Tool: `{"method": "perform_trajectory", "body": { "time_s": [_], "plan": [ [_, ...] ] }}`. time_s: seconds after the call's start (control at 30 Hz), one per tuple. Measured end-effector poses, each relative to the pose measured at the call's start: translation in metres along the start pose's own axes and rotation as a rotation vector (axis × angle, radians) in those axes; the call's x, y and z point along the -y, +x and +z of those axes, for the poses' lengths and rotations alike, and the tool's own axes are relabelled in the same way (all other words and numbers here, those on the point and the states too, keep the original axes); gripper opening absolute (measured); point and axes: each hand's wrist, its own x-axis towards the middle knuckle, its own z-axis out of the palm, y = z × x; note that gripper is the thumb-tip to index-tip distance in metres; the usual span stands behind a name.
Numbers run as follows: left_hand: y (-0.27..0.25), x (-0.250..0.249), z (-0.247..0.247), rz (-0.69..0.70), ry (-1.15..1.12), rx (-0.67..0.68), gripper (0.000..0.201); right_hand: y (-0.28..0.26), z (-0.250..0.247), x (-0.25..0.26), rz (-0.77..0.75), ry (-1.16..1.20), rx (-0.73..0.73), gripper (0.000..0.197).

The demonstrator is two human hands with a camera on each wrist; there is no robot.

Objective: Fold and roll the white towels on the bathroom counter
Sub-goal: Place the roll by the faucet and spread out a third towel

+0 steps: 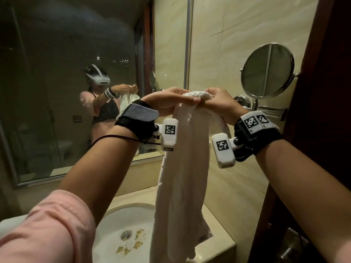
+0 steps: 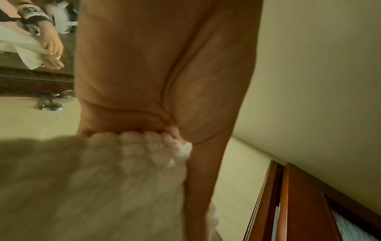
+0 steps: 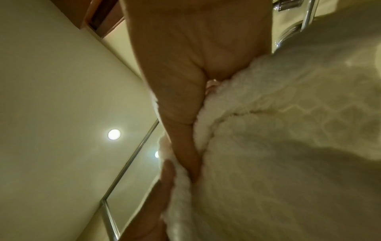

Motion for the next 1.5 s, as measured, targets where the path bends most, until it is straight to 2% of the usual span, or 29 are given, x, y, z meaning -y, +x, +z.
{"method": "perform_trajectory", "body": {
  "time_s": [0.07, 0.2, 0.3, 0.4, 0.53, 0.67, 0.8, 0.97, 1.03, 1.13, 1.27, 1.33, 1.4, 1.5],
  "plan": [
    [-0.003, -0.003, -0.004, 0.014, 0.046, -0.005, 0.031, 0.000, -0.002, -0.001, 0.019, 0.020, 0.033, 0.034],
    [-0.006, 0.000, -0.011, 0.047, 0.098, -0.092, 0.043, -0.002, -0.011, -0.004, 0.025, -0.053, 0.113, 0.029],
    [-0.006, 0.004, -0.012, 0.068, 0.040, -0.171, 0.029, -0.005, -0.014, -0.010, 0.042, -0.039, 0.163, 0.019],
    [-0.004, 0.007, -0.011, 0.117, 0.004, -0.271, 0.017, -0.008, -0.018, -0.019, 0.089, -0.001, 0.238, 0.025],
    [-0.006, 0.009, -0.011, 0.158, -0.061, -0.315, 0.016, -0.014, -0.027, -0.036, 0.230, -0.029, 0.330, 0.015],
    [-0.008, 0.005, -0.012, 0.167, -0.143, -0.387, 0.016, -0.022, -0.030, -0.063, 0.417, -0.194, 0.396, 0.033],
    [-0.013, 0.000, -0.015, 0.135, -0.179, -0.336, 0.025, -0.036, -0.025, -0.082, 0.475, -0.068, 0.330, 0.015],
    [-0.019, 0.001, -0.015, 0.043, -0.224, -0.260, 0.023, -0.044, -0.009, -0.091, 0.484, 0.250, 0.210, 0.023],
    [-0.021, 0.003, -0.015, 0.000, -0.231, -0.271, 0.024, -0.042, -0.003, -0.089, 0.463, 0.295, 0.103, 0.027],
    [-0.029, 0.006, -0.015, -0.058, -0.146, -0.323, 0.027, -0.038, 0.000, -0.085, 0.409, 0.289, -0.148, 0.028],
    [-0.042, 0.012, -0.021, -0.151, -0.014, -0.219, 0.032, -0.032, -0.008, -0.072, 0.251, 0.402, -0.367, 0.026],
    [-0.045, 0.016, -0.027, -0.231, 0.043, -0.195, 0.037, -0.028, -0.013, -0.062, 0.179, 0.413, -0.403, 0.019],
    [-0.048, 0.022, -0.029, -0.327, 0.112, -0.110, 0.041, -0.024, -0.016, -0.053, 0.128, 0.369, -0.401, 0.014],
    [-0.049, 0.038, -0.032, -0.390, 0.181, 0.027, 0.066, -0.024, -0.011, -0.037, 0.073, 0.341, -0.365, 0.015]
  ]
}}
